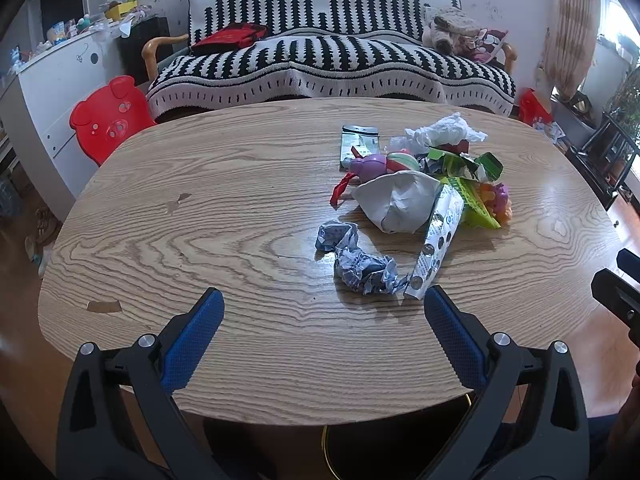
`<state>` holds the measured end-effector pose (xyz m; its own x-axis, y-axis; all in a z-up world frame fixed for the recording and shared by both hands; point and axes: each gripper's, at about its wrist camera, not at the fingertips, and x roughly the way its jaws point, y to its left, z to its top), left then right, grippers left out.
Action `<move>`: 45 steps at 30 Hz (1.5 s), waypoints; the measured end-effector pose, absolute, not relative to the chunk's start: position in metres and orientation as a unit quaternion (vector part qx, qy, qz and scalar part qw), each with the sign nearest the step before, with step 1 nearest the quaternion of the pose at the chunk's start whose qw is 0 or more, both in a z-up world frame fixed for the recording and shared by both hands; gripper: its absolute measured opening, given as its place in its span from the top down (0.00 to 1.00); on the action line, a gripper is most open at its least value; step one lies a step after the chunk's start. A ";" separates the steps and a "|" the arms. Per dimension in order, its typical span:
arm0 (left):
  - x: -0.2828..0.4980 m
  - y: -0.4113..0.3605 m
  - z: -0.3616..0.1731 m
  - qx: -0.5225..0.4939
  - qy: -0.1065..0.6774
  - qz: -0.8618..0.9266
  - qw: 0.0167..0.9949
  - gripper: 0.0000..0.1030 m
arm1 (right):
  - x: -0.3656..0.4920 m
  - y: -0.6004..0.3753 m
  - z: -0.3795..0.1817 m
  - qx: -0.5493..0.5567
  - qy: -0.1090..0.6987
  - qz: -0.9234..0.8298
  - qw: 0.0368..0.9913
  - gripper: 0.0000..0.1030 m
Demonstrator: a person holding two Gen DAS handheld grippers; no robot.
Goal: Collect trash
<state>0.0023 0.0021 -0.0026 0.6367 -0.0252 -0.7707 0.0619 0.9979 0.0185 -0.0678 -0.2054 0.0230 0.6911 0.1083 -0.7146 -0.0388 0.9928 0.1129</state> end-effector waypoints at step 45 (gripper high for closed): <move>0.002 0.002 -0.005 0.021 0.428 -0.025 0.903 0.05 | -0.070 -0.202 0.025 0.045 0.392 0.043 0.918 0.06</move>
